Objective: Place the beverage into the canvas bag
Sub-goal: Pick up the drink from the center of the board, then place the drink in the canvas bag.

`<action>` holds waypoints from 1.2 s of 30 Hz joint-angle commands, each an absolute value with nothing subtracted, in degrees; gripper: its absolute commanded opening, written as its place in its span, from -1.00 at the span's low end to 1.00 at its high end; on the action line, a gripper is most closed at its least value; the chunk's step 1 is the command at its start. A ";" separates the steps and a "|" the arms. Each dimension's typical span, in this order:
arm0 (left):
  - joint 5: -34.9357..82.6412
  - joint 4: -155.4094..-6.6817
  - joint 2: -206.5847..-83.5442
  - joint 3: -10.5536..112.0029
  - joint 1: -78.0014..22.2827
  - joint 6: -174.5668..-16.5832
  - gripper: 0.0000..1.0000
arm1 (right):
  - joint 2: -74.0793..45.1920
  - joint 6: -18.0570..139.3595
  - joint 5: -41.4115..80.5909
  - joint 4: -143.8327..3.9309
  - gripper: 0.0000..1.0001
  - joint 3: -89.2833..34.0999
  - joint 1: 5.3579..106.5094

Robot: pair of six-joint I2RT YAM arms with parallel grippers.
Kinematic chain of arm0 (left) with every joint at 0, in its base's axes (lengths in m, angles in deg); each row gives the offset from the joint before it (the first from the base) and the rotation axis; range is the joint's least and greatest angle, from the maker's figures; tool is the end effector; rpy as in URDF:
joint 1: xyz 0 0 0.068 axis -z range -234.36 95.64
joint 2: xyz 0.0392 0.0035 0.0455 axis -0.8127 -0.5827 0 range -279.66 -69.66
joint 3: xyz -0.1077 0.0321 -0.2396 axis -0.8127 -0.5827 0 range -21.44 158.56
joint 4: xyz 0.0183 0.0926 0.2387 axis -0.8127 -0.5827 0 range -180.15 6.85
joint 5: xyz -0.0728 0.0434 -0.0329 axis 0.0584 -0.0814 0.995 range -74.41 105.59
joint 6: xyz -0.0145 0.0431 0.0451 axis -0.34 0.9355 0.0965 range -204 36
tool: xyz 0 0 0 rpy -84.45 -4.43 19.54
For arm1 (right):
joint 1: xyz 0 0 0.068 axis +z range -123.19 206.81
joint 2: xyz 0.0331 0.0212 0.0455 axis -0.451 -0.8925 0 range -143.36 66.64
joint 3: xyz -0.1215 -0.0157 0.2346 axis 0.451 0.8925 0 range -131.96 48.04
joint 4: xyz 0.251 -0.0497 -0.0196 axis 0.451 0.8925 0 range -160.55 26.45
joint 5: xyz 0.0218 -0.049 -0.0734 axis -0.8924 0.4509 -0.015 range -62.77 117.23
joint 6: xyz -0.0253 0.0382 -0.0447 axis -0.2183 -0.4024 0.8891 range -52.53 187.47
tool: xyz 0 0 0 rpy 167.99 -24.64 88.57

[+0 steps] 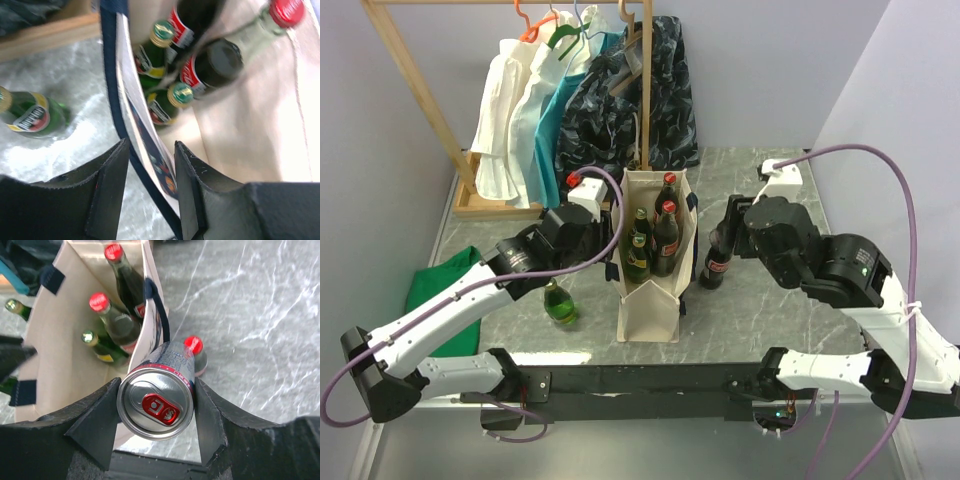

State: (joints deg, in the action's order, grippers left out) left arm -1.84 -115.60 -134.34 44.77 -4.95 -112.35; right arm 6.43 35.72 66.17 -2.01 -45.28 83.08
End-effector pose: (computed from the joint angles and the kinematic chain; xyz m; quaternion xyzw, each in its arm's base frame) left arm 0.1759 -0.1825 0.3485 0.0837 0.8592 -0.2032 0.4621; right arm 0.1108 0.1098 0.4513 -0.0286 0.8512 0.0873 0.5167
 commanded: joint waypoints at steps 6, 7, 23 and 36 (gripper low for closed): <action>7.93 -117.51 -129.69 43.50 -4.79 -115.46 -0.11 | 2.66 42.59 67.75 -11.04 -1.00 -52.85 83.32; 8.90 -117.69 -129.69 43.42 -4.70 -115.37 -0.10 | 2.22 43.64 67.31 -12.09 -1.00 -53.20 83.32; 12.69 -120.41 -131.18 42.72 -4.61 -115.29 -0.41 | -6.39 44.27 54.05 -16.93 -1.00 -57.78 83.58; 9.62 -121.65 -129.69 42.80 -4.61 -115.11 -0.98 | -9.48 41.98 51.75 -17.99 -1.00 -53.65 88.42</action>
